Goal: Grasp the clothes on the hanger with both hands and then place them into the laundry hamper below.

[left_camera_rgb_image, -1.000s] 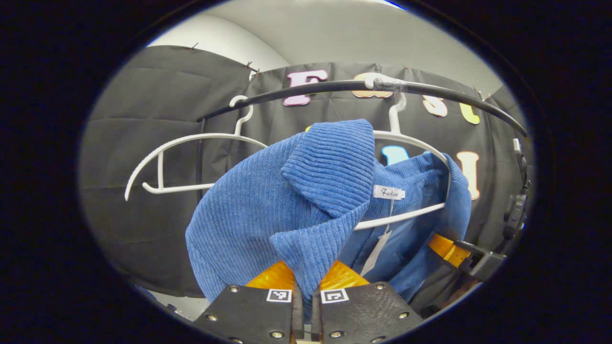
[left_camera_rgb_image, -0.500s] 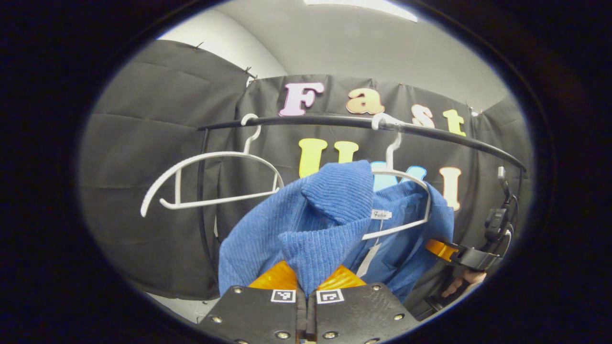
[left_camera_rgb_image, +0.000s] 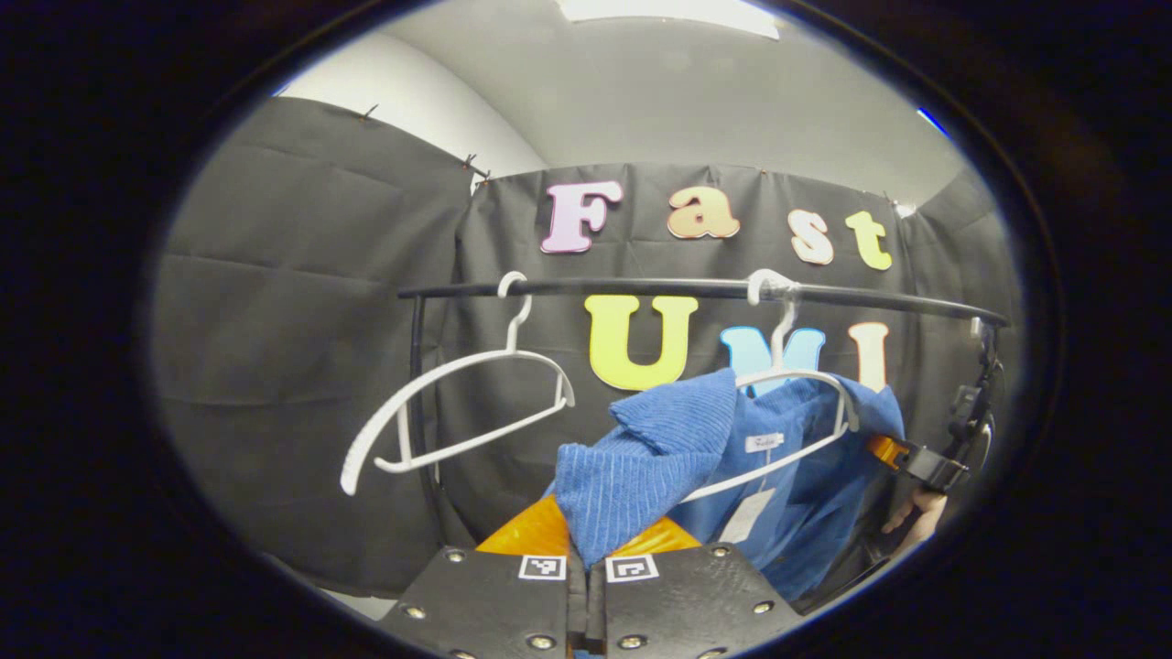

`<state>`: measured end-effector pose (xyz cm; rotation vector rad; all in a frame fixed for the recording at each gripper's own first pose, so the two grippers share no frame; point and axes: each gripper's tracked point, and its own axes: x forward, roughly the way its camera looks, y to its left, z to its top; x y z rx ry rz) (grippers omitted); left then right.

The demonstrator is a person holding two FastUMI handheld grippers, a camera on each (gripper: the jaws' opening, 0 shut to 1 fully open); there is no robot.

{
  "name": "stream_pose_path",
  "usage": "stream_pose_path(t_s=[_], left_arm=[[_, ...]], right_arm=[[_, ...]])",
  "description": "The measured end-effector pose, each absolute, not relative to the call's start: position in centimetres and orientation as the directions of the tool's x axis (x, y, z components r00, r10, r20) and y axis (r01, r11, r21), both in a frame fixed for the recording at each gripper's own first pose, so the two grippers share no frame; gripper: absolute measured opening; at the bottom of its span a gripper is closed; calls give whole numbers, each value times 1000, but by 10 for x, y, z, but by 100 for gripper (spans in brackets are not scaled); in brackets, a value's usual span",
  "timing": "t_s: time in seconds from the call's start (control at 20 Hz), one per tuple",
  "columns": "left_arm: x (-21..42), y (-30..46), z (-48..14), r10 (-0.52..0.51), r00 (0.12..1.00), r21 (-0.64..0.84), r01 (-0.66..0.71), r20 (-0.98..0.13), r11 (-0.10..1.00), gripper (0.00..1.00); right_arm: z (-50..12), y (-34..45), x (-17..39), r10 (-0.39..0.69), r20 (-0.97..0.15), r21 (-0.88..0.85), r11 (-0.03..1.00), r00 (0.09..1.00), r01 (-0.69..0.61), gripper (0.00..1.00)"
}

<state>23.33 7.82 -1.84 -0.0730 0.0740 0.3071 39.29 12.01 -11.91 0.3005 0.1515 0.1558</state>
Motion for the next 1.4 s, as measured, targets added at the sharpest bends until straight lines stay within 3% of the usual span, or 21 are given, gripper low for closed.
stream_pose_path(t_s=[0.5,1.05,1.25,1.4], left_arm=[[233,135,21,335,942,50,-334,-19,941,1],[268,162,-22,188,977,113,-176,-105,978,1],[275,156,-47,123,984,17,-121,-126,992,2],[284,153,-54,43,995,-93,-52,-93,994,1]], right_arm=[[-116,124,413,143,-86,300,947,986,-112,0],[-109,131,450,156,25,250,956,988,-157,1],[-116,127,469,142,48,234,961,989,-149,0],[-138,114,477,133,-10,232,964,991,-127,1]])
